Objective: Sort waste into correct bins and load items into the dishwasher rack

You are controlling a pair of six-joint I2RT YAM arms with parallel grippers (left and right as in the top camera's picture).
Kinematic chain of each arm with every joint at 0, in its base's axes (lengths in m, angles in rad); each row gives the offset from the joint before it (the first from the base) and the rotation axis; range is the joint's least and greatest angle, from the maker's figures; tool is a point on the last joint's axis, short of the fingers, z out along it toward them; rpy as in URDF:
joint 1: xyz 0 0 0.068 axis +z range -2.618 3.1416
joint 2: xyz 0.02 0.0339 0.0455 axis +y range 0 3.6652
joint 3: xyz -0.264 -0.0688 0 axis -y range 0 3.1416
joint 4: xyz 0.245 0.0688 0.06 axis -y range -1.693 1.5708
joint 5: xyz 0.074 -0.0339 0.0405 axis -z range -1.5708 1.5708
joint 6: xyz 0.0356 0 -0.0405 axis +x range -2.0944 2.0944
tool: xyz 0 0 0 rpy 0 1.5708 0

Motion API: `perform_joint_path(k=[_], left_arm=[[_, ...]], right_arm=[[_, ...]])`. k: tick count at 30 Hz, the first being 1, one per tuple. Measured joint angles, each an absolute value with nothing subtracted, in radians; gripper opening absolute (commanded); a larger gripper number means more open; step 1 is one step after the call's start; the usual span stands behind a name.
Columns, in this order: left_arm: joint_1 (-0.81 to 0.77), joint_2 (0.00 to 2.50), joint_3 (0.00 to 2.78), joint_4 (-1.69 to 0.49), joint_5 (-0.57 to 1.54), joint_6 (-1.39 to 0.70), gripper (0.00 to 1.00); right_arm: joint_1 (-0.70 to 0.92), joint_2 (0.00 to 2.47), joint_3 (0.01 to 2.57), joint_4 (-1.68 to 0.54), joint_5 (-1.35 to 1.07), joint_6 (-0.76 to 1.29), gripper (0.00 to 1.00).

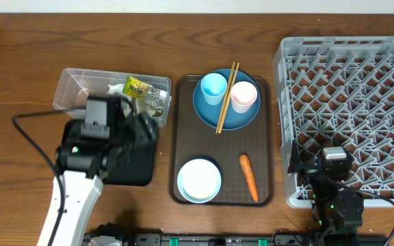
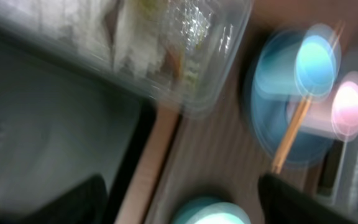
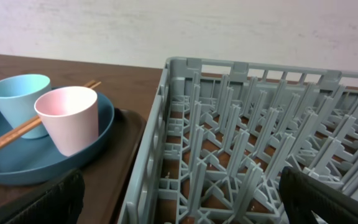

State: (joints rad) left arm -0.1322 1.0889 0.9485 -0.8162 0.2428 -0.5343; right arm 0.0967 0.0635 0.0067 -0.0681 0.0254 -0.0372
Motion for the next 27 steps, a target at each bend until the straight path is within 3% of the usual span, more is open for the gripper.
perform_joint_path(k=[6,19,27], left_arm=[[-0.133,1.049,0.949,-0.987,0.297,-0.537,0.95],[-0.133,1.049,0.949,-0.989,0.312,-0.538,1.00],[-0.133,1.049,0.949,-0.989,0.313,-0.538,0.98]], right_arm=[[0.097,0.064,0.007,-0.068,0.025,-0.037,0.99],[0.097,0.064,0.007,-0.068,0.025,-0.037,0.99],[0.097,0.064,0.007,-0.068,0.025,-0.037,0.99]])
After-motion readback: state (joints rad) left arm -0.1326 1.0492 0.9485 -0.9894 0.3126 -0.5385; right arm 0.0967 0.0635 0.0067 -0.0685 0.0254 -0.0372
